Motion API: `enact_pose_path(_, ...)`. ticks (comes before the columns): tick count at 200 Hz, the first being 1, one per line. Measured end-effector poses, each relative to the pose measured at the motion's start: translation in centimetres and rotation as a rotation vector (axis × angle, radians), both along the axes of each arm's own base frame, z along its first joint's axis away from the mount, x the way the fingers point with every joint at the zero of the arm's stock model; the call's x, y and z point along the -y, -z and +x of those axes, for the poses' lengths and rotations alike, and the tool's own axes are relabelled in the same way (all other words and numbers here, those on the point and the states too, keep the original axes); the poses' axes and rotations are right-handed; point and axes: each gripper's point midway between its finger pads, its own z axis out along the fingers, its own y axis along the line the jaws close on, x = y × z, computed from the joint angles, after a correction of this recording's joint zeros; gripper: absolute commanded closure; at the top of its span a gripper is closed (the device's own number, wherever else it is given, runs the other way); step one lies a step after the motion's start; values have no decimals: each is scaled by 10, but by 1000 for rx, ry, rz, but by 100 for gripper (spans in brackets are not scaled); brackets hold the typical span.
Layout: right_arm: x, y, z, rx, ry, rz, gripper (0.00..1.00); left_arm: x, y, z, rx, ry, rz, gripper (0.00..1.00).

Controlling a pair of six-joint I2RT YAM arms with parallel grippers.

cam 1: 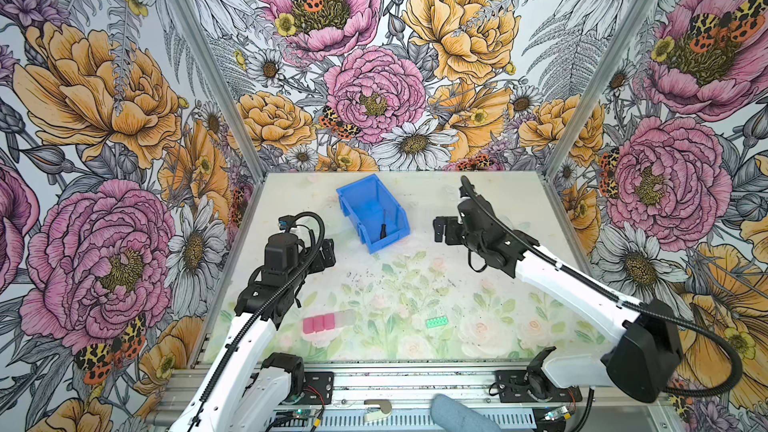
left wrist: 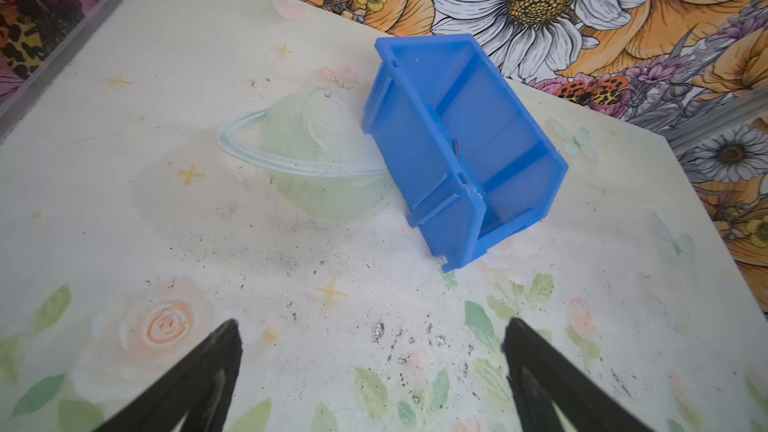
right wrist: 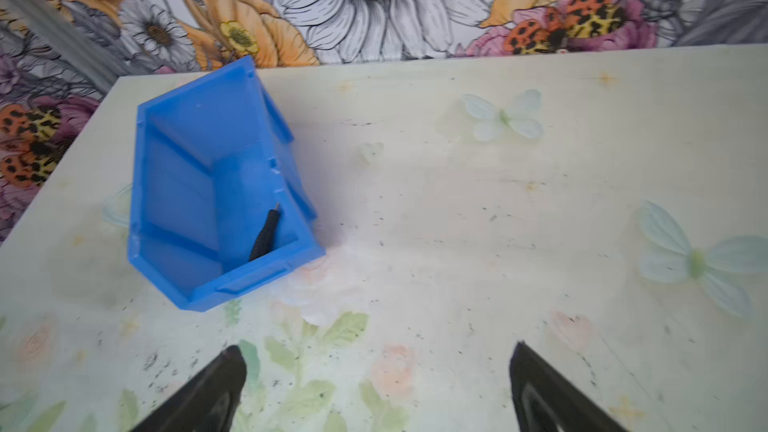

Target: Put the screwdriver in the bin

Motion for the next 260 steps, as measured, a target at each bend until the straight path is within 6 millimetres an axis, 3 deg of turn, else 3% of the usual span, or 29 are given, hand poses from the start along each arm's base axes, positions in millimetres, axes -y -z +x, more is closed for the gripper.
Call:
enact_pose_path(18, 59, 8, -14, 33, 174, 13, 1, -9, 9, 0, 7, -29, 36, 2)
enact_pose_path(31, 90, 14, -26, 60, 273, -2, 1, -15, 12, 1, 33, -47, 61, 1)
enact_pose_path(59, 133, 28, -48, 109, 396, -65, 1, -26, 11, 5, 125, -74, 117, 1)
enact_pose_path(86, 160, 48, -55, 117, 438, -163, 0, -39, 9, 12, 204, -110, 176, 1)
enact_pose_path(113, 174, 60, -52, 123, 439, -231, 1, -51, 9, 22, 233, -138, 220, 1)
enact_pose_path(143, 180, 63, -36, 161, 404, -264, 1, -58, 16, 36, 251, -147, 258, 1)
enact_pose_path(209, 203, 97, 12, 172, 351, -268, 1, -65, 58, 79, 225, -130, 295, 1)
enact_pose_path(233, 203, 115, 23, 155, 307, -245, 1, -61, 70, 93, 225, -101, 291, 1)
enact_pose_path(260, 197, 119, 39, 166, 264, -220, 1, -56, 72, 103, 255, -74, 290, 1)
